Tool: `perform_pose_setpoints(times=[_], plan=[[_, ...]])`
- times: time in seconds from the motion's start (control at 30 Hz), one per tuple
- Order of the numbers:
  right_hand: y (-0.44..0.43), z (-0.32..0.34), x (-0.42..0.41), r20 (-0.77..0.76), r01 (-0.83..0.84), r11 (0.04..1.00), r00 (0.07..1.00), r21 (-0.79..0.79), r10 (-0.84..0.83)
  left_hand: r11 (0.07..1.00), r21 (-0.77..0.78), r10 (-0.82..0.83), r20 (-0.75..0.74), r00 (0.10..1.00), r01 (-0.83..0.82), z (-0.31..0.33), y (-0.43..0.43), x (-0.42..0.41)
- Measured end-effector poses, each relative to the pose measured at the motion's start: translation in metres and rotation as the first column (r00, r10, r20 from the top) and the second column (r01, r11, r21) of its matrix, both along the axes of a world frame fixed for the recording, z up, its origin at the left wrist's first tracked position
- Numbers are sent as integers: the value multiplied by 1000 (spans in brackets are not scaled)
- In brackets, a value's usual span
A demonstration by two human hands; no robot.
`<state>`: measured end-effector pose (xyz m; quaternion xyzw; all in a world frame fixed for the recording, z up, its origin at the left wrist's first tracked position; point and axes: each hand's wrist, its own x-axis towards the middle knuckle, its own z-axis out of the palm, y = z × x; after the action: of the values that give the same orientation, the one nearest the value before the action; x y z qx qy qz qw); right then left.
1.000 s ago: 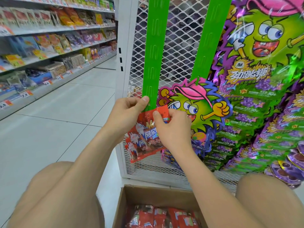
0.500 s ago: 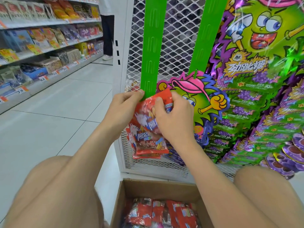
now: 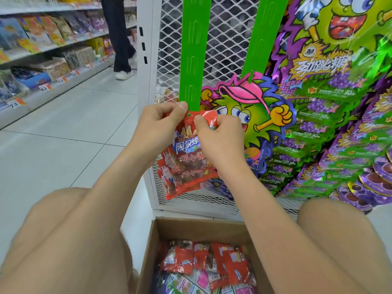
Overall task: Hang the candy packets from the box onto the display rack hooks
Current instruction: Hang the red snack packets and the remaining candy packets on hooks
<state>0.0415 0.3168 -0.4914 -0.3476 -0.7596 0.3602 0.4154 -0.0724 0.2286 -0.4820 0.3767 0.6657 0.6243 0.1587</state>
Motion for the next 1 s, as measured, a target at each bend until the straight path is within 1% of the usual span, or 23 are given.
perform_pose_setpoints(times=[0.07, 0.13, 0.2, 0.27, 0.33, 0.37, 0.4, 0.43, 0.47, 0.5, 0.53, 0.57, 0.6, 0.63, 0.67, 0.7, 0.73, 0.8, 0.87, 0.93, 1.0], plan=[[0, -4, 2, 52, -17, 997, 999, 72, 13, 999, -4, 35, -116, 993, -36, -4, 1, -2], [2, -13, 2, 76, -8, 990, 997, 138, -2, 994, -32, 95, -296, 951, -109, -12, 3, -2], [4, -22, 3, 120, 31, 976, 991, 216, -58, 974, -4, 194, -511, 837, -228, -19, 2, 6], [4, -26, 9, 201, 61, 954, 972, 294, -124, 940, 17, 266, -658, 704, -340, -30, 1, 19], [4, -30, 20, 295, 71, 936, 938, 344, -180, 897, 75, 355, -708, 611, -435, -39, -2, 34], [4, -31, 27, 352, 71, 925, 912, 373, -212, 888, 107, 375, -730, 571, -447, -40, -4, 42], [4, -33, 35, 408, 57, 917, 883, 394, -231, 896, 121, 360, -763, 537, -428, -43, -6, 48], [5, -39, 42, 460, 22, 914, 859, 405, -224, 922, 98, 299, -795, 528, -374, -47, -6, 52], [6, -44, 49, 517, -42, 919, 836, 393, -184, 956, 13, 180, -816, 549, -294, -54, -5, 54], [8, -52, 56, 594, -133, 931, 798, 340, -103, 971, -125, 19, -811, 585, -205, -61, -4, 55], [11, -60, 64, 670, -230, 943, 742, 239, 11, 948, -296, -161, -765, 623, -119, -71, -3, 55], [16, -70, 71, 739, -309, 946, 659, 96, 140, 881, -470, -331, -691, 642, -52, -80, -3, 56], [22, -82, 78, 794, -352, 933, 546, -71, 266, 779, -626, -483, -606, 632, -4, -88, -4, 58], [28, -96, 84, 824, -351, 907, 424, -233, 376, 666, -745, -612, -517, 598, 37, -96, -4, 61], [33, -114, 92, 837, -323, 880, 314, -349, 448, 553, -830, -714, -425, 556, 76, -104, -4, 63], [41, -138, 101, 846, -282, 867, 237, -410, 477, 456, -883, -781, -339, 525, 108, -112, -4, 67], [45, -160, 111, 861, -239, 873, 191, -425, 471, 378, -916, -818, -264, 511, 131, -120, -3, 69], [53, -210, 132, 883, -146, 897, 168, -417, 438, 297, -942, -846, -182, 501, 158, -136, -1, 74], [59, -257, 153, 891, -46, 911, 191, -411, 412, 260, -951, -861, -150, 486, 167, -152, 2, 77], [59, -296, 169, 908, 25, 922, 187, -385, 374, 226, -961, -869, -124, 479, 161, -170, 6, 79], [50, -321, 178, 918, 17, 934, 192, -356, 346, 203, -971, -868, -118, 482, 128, -188, 10, 80]])
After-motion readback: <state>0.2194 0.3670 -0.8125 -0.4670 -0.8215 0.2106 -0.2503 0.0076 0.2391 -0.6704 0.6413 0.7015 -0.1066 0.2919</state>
